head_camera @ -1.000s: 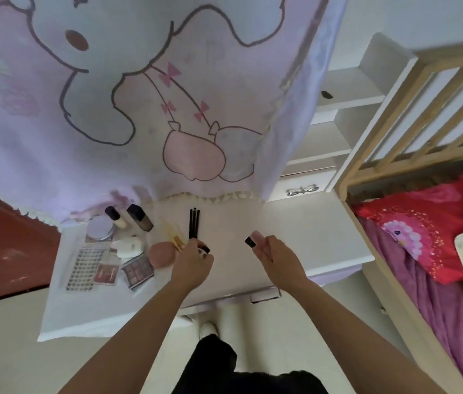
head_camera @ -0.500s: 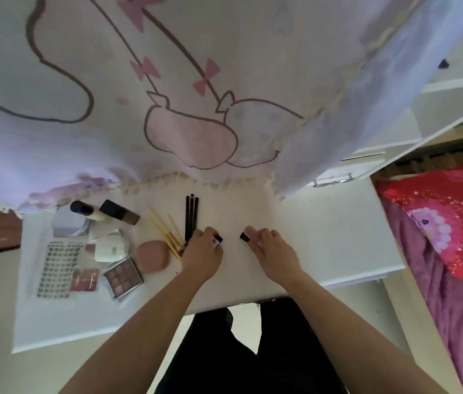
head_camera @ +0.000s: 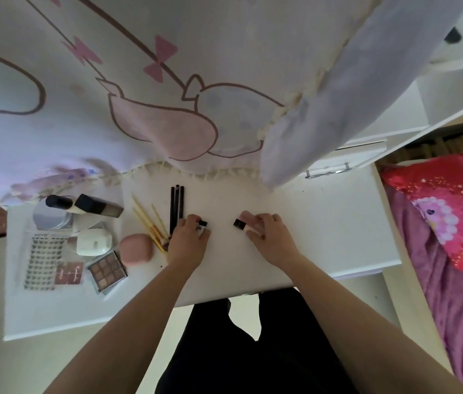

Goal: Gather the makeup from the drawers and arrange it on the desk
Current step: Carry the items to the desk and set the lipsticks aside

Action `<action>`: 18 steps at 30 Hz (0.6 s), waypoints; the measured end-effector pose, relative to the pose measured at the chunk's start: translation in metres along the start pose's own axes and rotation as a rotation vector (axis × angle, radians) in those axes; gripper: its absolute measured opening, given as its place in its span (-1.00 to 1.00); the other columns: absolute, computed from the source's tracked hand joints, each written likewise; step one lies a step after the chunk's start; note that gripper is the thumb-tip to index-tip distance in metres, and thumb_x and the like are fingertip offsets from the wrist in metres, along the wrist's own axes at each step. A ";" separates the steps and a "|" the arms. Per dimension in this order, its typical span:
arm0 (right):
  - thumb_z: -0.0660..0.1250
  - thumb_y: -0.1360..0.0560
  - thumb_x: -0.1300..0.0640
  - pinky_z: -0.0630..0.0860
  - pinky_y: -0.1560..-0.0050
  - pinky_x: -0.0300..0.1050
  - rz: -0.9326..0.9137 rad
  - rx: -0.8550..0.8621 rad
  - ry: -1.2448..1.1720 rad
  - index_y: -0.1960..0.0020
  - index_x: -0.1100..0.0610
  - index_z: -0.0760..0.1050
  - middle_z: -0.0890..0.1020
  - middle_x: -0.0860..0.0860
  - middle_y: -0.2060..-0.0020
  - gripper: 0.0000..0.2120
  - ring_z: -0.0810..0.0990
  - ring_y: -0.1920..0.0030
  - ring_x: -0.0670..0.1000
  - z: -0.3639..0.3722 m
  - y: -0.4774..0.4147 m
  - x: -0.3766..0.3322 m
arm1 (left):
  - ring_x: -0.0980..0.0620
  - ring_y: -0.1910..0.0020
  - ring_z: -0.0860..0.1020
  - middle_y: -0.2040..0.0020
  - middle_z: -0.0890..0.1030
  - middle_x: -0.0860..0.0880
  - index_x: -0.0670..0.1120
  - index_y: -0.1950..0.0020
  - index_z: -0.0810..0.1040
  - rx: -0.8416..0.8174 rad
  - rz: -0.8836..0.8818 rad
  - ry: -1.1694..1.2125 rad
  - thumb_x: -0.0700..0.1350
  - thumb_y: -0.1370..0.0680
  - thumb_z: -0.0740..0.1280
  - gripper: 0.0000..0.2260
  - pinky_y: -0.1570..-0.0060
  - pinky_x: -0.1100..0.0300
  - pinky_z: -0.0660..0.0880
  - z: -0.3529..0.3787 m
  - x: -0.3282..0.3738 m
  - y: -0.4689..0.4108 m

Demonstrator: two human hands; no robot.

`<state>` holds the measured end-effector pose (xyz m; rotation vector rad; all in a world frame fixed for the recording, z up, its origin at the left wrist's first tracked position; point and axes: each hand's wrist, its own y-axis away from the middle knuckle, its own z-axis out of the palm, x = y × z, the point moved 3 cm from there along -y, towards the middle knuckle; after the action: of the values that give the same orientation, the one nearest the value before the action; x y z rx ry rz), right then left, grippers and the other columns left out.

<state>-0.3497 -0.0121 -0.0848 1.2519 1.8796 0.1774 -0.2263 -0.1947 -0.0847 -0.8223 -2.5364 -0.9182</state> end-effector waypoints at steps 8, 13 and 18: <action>0.36 -0.56 -0.01 0.46 -0.14 -0.15 0.133 0.112 -0.171 -0.29 0.05 0.55 0.62 0.00 -0.06 -0.67 0.59 -0.04 0.04 -0.016 0.018 0.003 | -0.11 -0.14 0.52 -0.21 0.46 -0.10 -0.05 -0.35 0.43 -0.002 0.009 0.021 0.04 -0.56 0.35 -0.60 -0.07 0.03 0.50 -0.012 0.003 0.002; 0.38 -0.56 -0.04 0.50 0.11 -0.25 0.092 0.135 -0.534 -0.14 -0.04 0.63 0.70 -0.21 0.09 -0.82 0.56 0.19 -0.14 -0.040 0.047 -0.027 | 0.02 0.07 0.57 -0.03 0.57 0.02 -0.02 -0.24 0.51 0.021 -0.009 0.394 0.10 -0.59 0.29 -0.70 0.05 0.04 0.56 -0.037 0.030 0.012; 0.32 -0.60 -0.05 0.44 0.22 -0.30 -0.004 0.046 -0.681 -0.05 -0.17 0.66 0.62 -0.18 0.27 -0.85 0.51 0.28 -0.12 -0.049 0.075 -0.069 | 0.17 0.03 0.58 0.03 0.65 0.11 0.03 -0.12 0.58 -0.180 0.199 0.531 0.09 -0.64 0.22 -0.79 0.07 0.34 0.43 -0.062 0.074 0.032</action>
<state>-0.3232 -0.0160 0.0256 1.1483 1.2983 -0.2694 -0.2581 -0.1855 0.0116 -0.7420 -1.9055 -1.1324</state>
